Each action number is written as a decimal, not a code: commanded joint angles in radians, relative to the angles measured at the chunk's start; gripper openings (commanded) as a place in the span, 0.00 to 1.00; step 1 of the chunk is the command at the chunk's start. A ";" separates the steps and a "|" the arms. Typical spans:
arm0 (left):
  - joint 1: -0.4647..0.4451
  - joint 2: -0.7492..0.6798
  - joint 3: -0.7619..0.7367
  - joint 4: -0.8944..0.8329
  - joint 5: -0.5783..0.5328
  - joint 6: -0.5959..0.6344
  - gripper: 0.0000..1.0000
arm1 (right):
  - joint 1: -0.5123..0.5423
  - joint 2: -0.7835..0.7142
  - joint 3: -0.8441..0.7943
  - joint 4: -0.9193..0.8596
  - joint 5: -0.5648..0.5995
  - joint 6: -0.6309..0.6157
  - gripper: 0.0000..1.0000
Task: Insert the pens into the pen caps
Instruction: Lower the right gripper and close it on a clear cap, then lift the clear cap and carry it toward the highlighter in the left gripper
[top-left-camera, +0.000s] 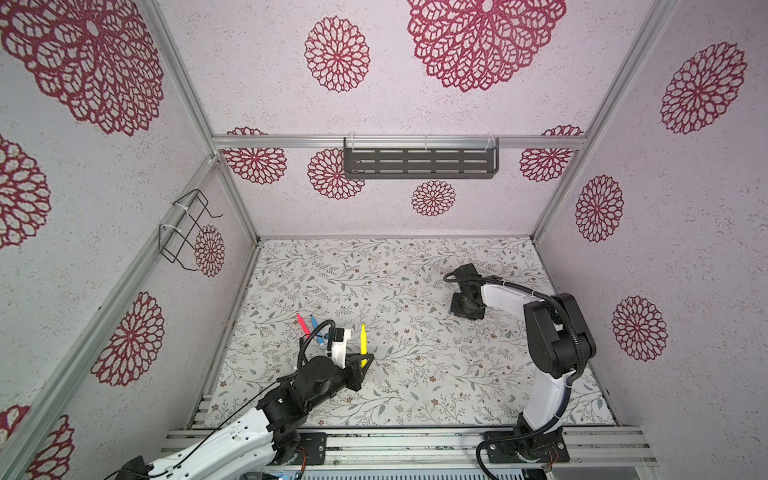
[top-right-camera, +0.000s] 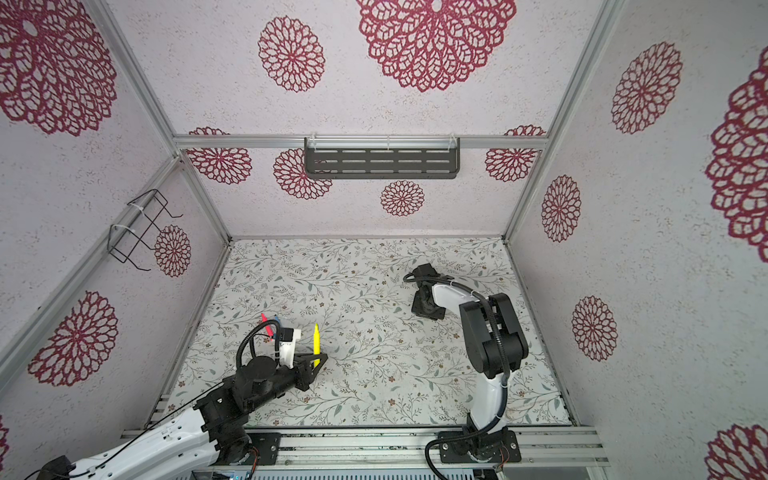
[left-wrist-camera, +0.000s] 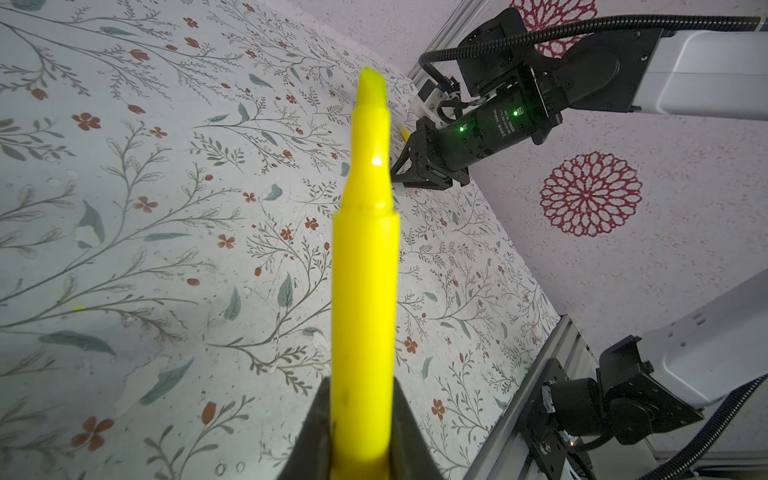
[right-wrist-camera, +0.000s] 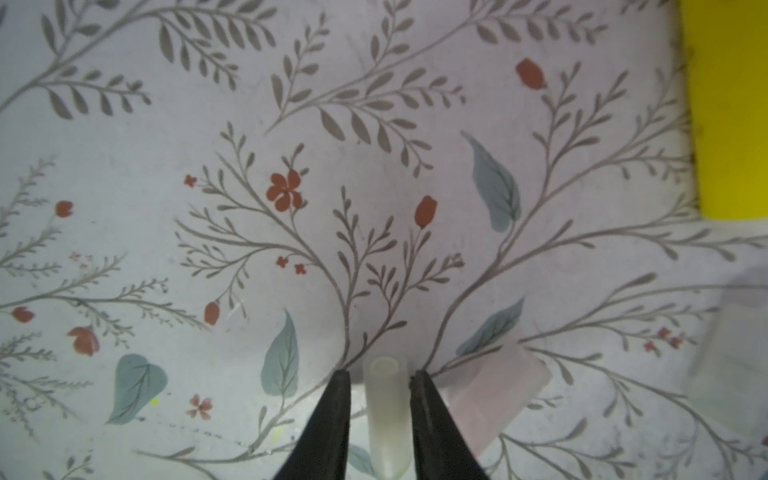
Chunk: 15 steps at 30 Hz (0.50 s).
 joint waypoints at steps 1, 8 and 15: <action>-0.011 0.002 -0.002 0.001 -0.011 -0.003 0.00 | -0.008 0.012 -0.025 -0.007 -0.012 -0.014 0.22; -0.011 0.002 -0.002 0.003 -0.014 0.000 0.00 | -0.002 -0.047 -0.080 0.035 -0.077 -0.051 0.10; -0.011 0.020 0.005 0.019 -0.015 0.006 0.00 | 0.003 -0.251 -0.261 0.316 -0.497 -0.158 0.01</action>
